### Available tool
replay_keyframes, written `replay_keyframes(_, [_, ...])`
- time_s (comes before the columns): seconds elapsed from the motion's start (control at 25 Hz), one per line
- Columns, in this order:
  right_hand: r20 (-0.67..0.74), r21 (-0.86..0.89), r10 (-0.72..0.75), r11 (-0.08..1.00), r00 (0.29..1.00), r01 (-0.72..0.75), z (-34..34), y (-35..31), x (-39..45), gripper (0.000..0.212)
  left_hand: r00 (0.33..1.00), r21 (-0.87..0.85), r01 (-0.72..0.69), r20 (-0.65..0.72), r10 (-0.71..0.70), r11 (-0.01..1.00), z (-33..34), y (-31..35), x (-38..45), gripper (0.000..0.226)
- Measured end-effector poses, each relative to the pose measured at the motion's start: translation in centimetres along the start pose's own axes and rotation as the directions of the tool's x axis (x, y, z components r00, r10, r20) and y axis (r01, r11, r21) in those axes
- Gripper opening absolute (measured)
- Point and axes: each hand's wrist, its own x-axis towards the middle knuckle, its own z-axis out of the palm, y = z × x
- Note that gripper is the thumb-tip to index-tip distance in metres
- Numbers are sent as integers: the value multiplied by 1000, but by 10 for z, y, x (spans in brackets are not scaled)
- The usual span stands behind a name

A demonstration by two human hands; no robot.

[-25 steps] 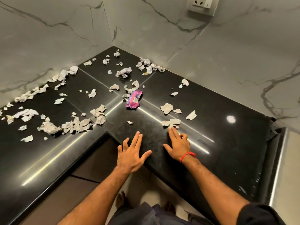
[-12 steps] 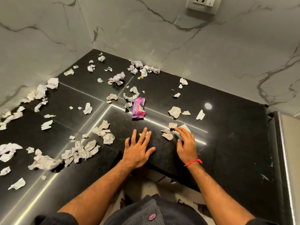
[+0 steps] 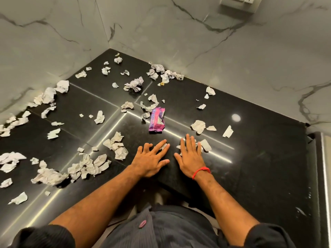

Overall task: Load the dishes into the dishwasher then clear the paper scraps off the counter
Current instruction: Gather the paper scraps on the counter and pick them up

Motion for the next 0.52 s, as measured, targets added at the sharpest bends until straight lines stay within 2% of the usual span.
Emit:
replay_keyframes(0.08, [60, 105, -131, 987, 990, 125, -5, -12, 8, 74, 998, -17, 27, -50, -28, 999, -4, -2, -1, 63])
replay_keyframes(0.16, [29, 380, -250, 898, 968, 220, -18, -15, 16, 63, 971, -53, 69, -227, -79, 996, -12, -3, 4, 61])
replay_keyframes(0.24, [-124, 595, -199, 770, 972, 233, -33, 0, 22, 59, 927, -153, 118, -337, -164, 981, -19, 0, 15, 63])
replay_keyframes(0.28, [-198, 633, -139, 737, 970, 235, -39, 13, 24, 58, 917, -187, 142, -346, -200, 972, -23, 4, 24, 64])
replay_keyframes(0.32, [-260, 627, -90, 742, 961, 239, -44, 29, 24, 58, 917, -214, 163, -326, -228, 963, -26, 8, 34, 68])
replay_keyframes(0.4, [-336, 496, -45, 840, 941, 217, -51, 65, 24, 65, 944, -250, 211, -198, -264, 945, -29, 15, 57, 80])
replay_keyframes(0.52, [-310, 213, 63, 977, 949, 5, -57, 114, 26, 92, 960, -197, 269, -31, -280, 943, -20, 17, 76, 103])
